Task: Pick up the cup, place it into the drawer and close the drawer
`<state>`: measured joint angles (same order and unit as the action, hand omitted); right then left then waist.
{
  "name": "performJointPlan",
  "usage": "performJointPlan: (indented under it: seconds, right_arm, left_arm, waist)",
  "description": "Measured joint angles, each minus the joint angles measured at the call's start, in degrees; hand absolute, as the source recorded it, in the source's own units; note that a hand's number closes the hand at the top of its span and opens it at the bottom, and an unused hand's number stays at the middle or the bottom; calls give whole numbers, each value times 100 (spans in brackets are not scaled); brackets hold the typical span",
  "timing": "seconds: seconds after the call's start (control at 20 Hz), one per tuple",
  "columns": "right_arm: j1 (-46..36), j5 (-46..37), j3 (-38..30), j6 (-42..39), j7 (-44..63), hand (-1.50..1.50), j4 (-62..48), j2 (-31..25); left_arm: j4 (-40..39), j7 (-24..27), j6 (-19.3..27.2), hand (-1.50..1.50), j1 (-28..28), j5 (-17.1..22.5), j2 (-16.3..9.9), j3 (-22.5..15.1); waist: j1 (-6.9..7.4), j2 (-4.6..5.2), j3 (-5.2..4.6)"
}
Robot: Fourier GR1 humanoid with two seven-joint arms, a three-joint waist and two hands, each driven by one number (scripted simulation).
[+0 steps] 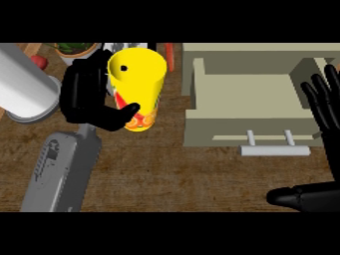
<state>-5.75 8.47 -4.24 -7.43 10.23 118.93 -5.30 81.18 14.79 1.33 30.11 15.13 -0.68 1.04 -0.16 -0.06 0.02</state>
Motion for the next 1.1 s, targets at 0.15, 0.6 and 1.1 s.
performJointPlan:
  seconds: [0.15, 0.6, 1.1]
  right_arm:
    - [-34, 14, -21, 10, -5, -150, -18, 3]
    - [110, 159, -113, -113, 19, -150, 76, -74]
    - [222, 64, -49, -130, -130, -150, 44, 6]
  left_arm:
    - [110, -342, 340, 150, 342, -114, 34, -129]
    - [-1070, -507, 977, 150, 1800, -339, 48, -303]
    - [-2579, -435, 1493, 150, 2982, -153, 66, -612]
  waist:
    - [-3, 0, -1]
    - [-50, 10, -1]
    - [-91, 21, 0]
